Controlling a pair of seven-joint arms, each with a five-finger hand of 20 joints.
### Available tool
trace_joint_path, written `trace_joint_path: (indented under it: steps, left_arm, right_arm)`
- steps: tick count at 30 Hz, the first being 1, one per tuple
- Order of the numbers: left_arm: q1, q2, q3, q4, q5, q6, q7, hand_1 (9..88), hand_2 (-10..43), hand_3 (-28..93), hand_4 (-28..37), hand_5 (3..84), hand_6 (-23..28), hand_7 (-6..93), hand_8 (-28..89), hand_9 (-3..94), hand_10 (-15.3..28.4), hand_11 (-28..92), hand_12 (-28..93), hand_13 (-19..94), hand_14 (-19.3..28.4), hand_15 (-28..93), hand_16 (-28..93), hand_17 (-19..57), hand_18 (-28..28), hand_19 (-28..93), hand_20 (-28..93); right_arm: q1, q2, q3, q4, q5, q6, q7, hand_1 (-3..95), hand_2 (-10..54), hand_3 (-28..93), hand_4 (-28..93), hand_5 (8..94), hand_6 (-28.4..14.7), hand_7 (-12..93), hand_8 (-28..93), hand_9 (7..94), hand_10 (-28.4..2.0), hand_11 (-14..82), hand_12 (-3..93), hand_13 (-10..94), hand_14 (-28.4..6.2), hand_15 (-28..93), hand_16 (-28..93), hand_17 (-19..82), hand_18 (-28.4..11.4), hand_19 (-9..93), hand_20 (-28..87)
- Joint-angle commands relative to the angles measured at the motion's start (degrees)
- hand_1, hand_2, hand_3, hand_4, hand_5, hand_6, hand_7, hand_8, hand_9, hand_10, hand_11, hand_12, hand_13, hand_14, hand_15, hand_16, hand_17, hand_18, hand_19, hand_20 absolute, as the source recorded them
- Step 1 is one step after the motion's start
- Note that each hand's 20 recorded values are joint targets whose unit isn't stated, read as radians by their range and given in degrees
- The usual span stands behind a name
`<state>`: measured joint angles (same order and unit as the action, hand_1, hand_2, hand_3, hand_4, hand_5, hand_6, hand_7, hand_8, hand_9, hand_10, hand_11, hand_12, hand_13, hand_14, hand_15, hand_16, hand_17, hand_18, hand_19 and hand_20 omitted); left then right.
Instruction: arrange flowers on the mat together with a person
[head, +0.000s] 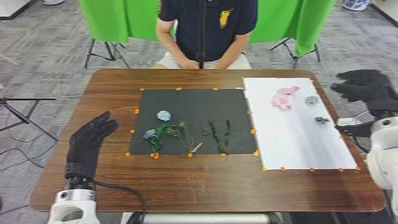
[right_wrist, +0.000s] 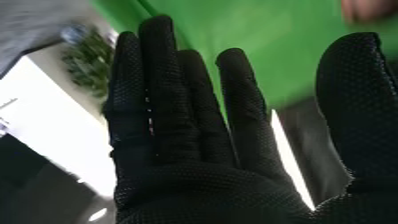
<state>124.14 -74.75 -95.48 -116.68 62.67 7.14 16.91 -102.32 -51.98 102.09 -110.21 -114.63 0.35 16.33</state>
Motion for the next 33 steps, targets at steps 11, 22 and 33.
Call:
trace_joint_path:
  steps: [11,22,33]
  left_arm:
    - [0.9,0.07,0.31,-0.09,-0.43,0.41,-0.43,23.5,2.4,64,-21.7,47.5,5.2,10.8,-6,48.0,14.2,17,13,39,17.2,11,3,5.6,12.1,8,17]
    - [0.4,0.22,0.42,0.01,-0.27,-0.23,-1.02,23.4,2.4,65,-21.8,47.5,5.2,10.7,-6,48.0,14.1,16,13,39,17.3,11,3,5.6,12.2,8,17]
    - [0.5,0.15,0.25,-0.03,-0.44,-0.32,-1.22,23.5,2.4,65,-21.8,47.4,5.2,10.8,-6,48.0,14.2,16,13,39,17.2,11,3,5.5,12.2,8,17]
  right_arm:
    - [9.6,4.8,-13.9,13.5,-30.0,-16.0,4.1,35.2,-9.5,67,-21,59.7,-0.3,11,-8,73.8,-15.0,10.6,13.2,83,-8.0,28,23,55,-13.1,69,38]
    - [10.1,3.1,-16.3,16.2,-29.7,-15.2,3.6,37.0,-9.5,68,-23,58.6,-0.6,11,-8,75.9,-14.2,11.1,12.6,86,-6.5,27,24,58,-11.6,72,35]
    - [6.9,1.6,-18.9,20.5,-32.3,-0.6,3.1,60.3,-9.5,53,-23,75.2,2.0,16,3,89.2,-9.1,5.8,23.8,94,-2.9,32,26,64,-9.8,79,31]
